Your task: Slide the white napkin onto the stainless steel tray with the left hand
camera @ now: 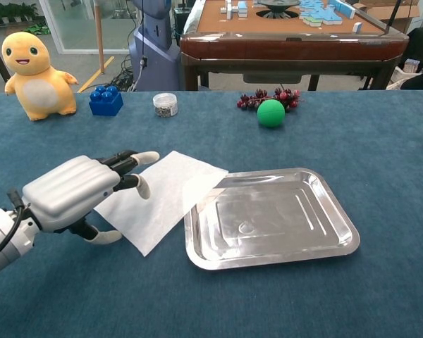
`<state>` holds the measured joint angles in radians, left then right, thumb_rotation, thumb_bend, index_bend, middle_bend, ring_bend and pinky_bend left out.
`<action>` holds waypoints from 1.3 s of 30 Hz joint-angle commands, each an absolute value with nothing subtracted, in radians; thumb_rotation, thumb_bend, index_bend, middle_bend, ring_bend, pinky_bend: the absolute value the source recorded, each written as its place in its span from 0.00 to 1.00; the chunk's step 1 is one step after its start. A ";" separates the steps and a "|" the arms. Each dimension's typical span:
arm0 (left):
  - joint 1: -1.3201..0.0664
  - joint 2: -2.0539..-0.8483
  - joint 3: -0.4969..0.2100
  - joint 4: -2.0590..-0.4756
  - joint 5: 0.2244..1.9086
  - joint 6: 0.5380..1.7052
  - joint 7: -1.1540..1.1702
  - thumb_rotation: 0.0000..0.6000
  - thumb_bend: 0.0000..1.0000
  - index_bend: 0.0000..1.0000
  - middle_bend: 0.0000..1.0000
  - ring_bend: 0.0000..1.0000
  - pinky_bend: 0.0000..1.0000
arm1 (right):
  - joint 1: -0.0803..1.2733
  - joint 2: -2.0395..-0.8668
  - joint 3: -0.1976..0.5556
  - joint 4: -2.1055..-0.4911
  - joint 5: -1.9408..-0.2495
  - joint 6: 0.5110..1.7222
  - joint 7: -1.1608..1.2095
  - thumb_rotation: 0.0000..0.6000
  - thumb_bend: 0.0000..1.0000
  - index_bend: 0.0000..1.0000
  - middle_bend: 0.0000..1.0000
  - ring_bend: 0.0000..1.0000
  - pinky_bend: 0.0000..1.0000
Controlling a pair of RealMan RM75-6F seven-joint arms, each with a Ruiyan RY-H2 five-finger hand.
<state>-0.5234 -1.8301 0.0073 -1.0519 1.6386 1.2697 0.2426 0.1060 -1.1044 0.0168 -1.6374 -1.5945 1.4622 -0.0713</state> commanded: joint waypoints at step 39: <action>-0.516 -1.846 0.012 -1.010 1.650 1.300 0.202 1.00 0.43 0.50 0.07 0.01 0.28 | 0.107 -1.104 0.018 -1.638 -1.591 1.461 -0.073 1.00 0.26 0.54 0.44 0.35 0.44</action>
